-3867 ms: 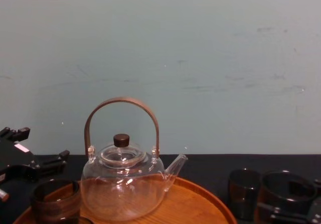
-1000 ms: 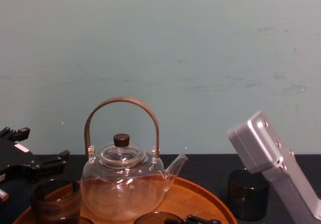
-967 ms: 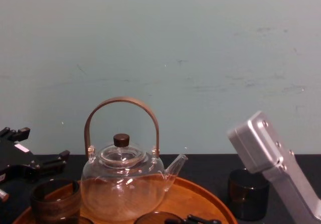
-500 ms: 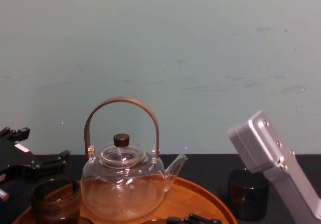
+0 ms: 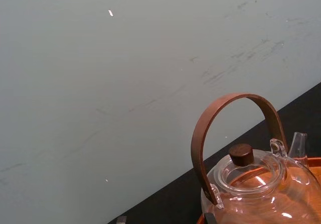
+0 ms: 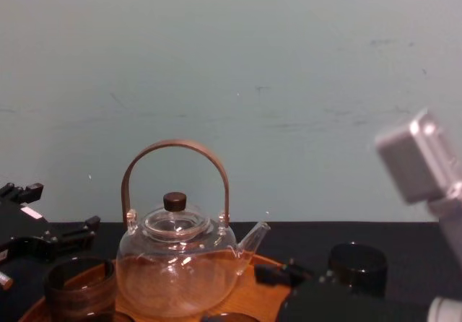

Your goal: Pick up the glass from the table and place it on the tray.

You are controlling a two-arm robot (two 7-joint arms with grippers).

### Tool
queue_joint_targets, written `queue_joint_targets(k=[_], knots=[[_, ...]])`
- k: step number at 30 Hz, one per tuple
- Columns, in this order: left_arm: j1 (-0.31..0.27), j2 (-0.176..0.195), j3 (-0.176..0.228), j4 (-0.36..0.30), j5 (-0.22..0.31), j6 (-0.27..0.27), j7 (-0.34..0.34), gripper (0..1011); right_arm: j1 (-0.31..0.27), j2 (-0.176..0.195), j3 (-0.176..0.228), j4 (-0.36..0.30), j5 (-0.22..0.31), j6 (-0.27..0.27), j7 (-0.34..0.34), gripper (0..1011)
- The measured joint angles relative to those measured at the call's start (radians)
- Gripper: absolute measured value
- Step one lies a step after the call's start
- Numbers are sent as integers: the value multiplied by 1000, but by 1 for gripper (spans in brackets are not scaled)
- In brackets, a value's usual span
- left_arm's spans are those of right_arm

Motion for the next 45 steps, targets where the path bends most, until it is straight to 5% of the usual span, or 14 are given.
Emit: queue_joint_targets(k=[16,33,45], knots=[[0,0,0,0,0,0,0,1002,-91,68,70,-147,38,-65,-18,1002],[0,0,0,0,0,0,0,1001,-237,132,210,-204,60,-76,-102,1002],[0,0,0,0,0,0,0,1001,-283,125,302,-179,50,-54,-154,1002]])
